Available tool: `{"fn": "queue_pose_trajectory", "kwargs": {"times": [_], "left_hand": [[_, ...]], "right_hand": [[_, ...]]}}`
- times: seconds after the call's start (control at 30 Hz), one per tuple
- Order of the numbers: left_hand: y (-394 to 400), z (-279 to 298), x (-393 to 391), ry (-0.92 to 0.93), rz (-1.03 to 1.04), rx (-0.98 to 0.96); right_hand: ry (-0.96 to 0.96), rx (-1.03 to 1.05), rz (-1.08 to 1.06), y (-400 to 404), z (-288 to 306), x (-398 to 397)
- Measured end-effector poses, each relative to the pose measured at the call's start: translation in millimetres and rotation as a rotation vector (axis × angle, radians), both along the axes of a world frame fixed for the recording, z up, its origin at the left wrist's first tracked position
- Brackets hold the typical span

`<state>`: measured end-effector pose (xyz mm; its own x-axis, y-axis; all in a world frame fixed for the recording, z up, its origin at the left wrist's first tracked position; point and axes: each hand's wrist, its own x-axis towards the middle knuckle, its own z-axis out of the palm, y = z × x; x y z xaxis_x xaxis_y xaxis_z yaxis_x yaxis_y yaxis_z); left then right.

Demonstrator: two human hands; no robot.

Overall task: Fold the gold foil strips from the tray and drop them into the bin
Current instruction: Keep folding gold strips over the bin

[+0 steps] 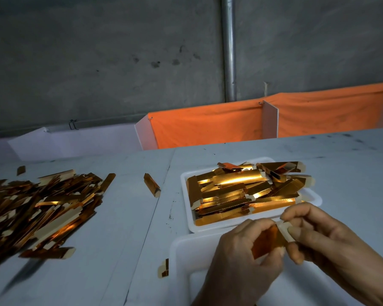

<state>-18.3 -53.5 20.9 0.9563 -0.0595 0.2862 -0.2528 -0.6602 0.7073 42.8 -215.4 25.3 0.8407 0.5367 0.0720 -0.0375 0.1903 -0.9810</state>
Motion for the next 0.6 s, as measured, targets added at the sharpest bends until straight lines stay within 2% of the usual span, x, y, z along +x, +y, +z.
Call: {"fn": "queue_pose_trajectory", "kwargs": {"times": [0.23,0.47,0.6], "left_hand": [[6.5,-2.3,1.6,-0.068,-0.030,0.012],[7.7,-4.2,1.6,-0.080,-0.079,0.046],[6.1,-3.3,0.1,-0.057,-0.057,0.044]], "right_hand": [[-0.207,-0.120,0.026,-3.7,-0.3,-1.8],[-0.223,-0.165,0.031,-3.0,5.2,-7.9],[-0.270,-0.269,0.014,-4.9,1.2,-4.5]]}}
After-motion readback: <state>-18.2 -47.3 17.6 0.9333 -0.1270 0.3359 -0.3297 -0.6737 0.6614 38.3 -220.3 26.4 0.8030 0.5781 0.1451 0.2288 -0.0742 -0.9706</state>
